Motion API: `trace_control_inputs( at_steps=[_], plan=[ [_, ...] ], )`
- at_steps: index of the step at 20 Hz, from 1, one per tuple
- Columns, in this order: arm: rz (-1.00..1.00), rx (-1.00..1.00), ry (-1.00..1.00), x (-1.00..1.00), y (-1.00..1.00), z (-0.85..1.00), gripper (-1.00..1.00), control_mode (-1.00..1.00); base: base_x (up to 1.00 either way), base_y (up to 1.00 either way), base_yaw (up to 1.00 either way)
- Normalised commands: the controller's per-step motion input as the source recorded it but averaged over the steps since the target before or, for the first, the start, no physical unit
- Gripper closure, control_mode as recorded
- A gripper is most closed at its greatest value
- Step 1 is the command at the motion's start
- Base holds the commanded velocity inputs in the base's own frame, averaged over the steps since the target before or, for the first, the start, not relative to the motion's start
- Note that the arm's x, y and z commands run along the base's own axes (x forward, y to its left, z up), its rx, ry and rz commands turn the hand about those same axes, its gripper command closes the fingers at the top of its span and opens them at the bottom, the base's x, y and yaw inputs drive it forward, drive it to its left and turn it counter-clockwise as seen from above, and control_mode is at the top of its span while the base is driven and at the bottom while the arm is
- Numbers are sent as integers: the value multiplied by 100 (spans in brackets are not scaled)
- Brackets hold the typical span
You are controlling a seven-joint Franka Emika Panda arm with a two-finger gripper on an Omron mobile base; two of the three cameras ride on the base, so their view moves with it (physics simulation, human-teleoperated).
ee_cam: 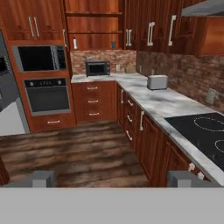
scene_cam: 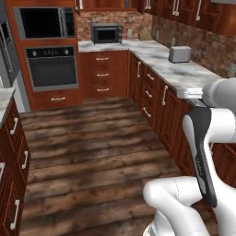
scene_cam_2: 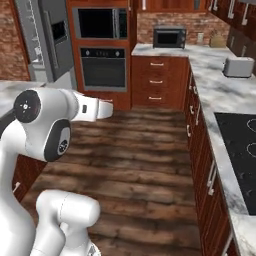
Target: There is a bowl on the dining counter. Grab a lemon wedge from the fridge and place it in the bowl. Then get the liquor bottle and glass cup from the cabinet and place them next to the bowl.
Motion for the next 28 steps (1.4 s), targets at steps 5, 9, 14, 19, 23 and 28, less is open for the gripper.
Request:
trace_control_inputs(
  at_steps=[5, 9, 14, 19, 23, 28],
  plan=[
    [0, 0, 0, 0, 0, 0, -100, 100, 100, -29, 11],
    [0, 0, 0, 0, 0, 0, -100, 100, 100, -36, 8],
    [0, 0, 0, 0, 0, 0, -100, 100, 100, -47, 7],
    [0, 0, 0, 0, 0, 0, -100, 100, 100, -48, 7],
    [0, 0, 0, 0, 0, 0, -100, 100, 100, -51, 8],
    [0, 0, 0, 0, 0, 0, -100, 100, 100, -31, 4]
  ],
)
